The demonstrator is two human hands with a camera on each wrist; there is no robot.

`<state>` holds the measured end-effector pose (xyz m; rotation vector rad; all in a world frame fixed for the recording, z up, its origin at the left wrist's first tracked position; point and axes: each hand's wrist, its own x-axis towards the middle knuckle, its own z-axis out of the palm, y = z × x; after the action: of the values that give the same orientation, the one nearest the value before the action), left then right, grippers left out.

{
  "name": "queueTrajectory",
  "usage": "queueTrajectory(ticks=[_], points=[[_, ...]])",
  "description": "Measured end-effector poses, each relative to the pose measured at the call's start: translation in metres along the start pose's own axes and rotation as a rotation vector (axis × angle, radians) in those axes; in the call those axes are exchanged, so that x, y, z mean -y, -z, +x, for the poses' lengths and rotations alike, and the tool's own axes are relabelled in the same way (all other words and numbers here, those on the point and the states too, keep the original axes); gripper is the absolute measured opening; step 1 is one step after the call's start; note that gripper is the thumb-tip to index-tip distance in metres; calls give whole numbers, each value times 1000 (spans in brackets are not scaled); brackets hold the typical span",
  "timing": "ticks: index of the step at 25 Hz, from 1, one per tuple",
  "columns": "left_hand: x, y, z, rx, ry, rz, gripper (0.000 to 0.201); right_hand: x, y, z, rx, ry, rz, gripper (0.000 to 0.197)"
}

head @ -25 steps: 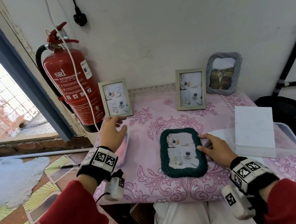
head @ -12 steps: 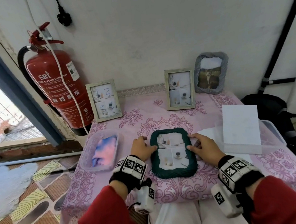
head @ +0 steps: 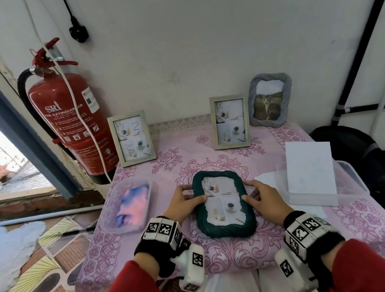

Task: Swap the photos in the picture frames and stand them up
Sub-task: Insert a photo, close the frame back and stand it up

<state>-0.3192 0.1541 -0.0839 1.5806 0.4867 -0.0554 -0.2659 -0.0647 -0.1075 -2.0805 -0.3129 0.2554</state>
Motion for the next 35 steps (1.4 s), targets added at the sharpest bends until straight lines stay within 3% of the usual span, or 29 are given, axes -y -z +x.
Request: queueTrajectory(ticks=[4, 9, 16, 20, 24, 31, 35], points=[[-6, -2, -5, 34, -12, -73, 50, 4, -3, 0, 9, 15, -34, 51], [-18, -4, -12, 109, -105, -110, 42, 16, 0, 2, -60, -34, 231, 52], [-44, -3, -20, 172, -233, -359, 35, 49, 9, 4, -106, 108, 510, 44], [-56, -1, -20, 168, -304, -481, 37, 68, 12, 7, -135, 179, 538, 38], [-66, 4, -17, 172, -339, -554, 37, 82, 16, 16, -131, 176, 649, 38], [-79, 17, -5, 223, -351, -514, 38, 105, 30, 46, -18, 130, 982, 30], [-93, 29, 11, 197, -362, -407, 38, 118, 30, 66, -3, 143, 1004, 25]])
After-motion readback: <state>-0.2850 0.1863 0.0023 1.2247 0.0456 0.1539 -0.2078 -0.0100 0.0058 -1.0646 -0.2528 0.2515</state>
